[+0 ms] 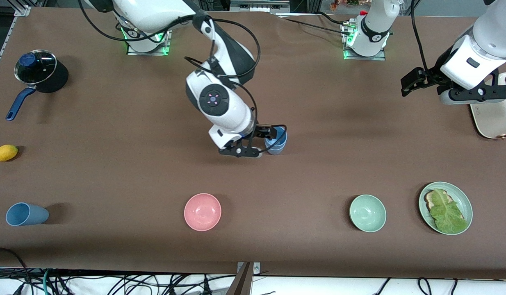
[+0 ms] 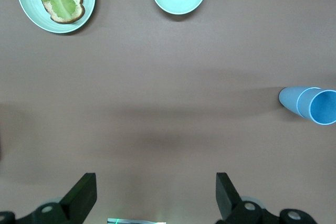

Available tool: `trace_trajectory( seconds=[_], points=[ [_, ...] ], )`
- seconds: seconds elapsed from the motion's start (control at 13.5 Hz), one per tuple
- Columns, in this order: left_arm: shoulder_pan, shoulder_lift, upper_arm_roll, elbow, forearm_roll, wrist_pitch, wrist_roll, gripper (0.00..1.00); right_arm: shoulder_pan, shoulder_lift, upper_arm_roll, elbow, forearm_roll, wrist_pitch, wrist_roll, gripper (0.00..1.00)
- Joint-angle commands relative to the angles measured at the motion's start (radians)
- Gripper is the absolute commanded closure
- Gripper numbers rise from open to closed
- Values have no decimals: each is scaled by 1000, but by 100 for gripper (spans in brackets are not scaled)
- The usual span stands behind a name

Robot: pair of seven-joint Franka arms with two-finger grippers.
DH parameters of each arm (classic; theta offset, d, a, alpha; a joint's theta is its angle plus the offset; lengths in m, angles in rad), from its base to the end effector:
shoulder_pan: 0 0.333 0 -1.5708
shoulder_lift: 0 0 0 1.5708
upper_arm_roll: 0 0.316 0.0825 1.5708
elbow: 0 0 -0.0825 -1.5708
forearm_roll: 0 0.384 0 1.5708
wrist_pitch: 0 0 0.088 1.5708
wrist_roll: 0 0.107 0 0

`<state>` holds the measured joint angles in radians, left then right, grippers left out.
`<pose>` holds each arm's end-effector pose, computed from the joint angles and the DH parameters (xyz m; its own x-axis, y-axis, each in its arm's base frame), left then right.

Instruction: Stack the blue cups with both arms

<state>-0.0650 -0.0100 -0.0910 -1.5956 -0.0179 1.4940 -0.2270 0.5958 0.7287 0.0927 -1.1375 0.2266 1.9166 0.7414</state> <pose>0.5354 -0.0865 0.6120 0.9932 0.0703 -0.0930 0.0702 -0.9975 -0.0040 0.5878 0.4773 0.3828 0.9792 -0.1292 -0.1564 -0.1632 -0.9596 -0.2293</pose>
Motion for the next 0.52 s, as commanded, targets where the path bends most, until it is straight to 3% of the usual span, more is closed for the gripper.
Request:
trace_trajectory(
  seconds=[0.0, 0.22, 0.45],
  points=[
    [-4, -10, 4, -1, -8, -9, 15, 0, -56, -92, 1, -13, 0, -190, -34, 0],
    [-4, -10, 4, -1, -8, -9, 15, 0, -64, -194, -143, -91, -26, -378, -208, 0],
    [-2, -11, 4, -1, -8, -9, 17, 0, -64, -328, -292, -261, -41, -386, -402, 0]
  ],
)
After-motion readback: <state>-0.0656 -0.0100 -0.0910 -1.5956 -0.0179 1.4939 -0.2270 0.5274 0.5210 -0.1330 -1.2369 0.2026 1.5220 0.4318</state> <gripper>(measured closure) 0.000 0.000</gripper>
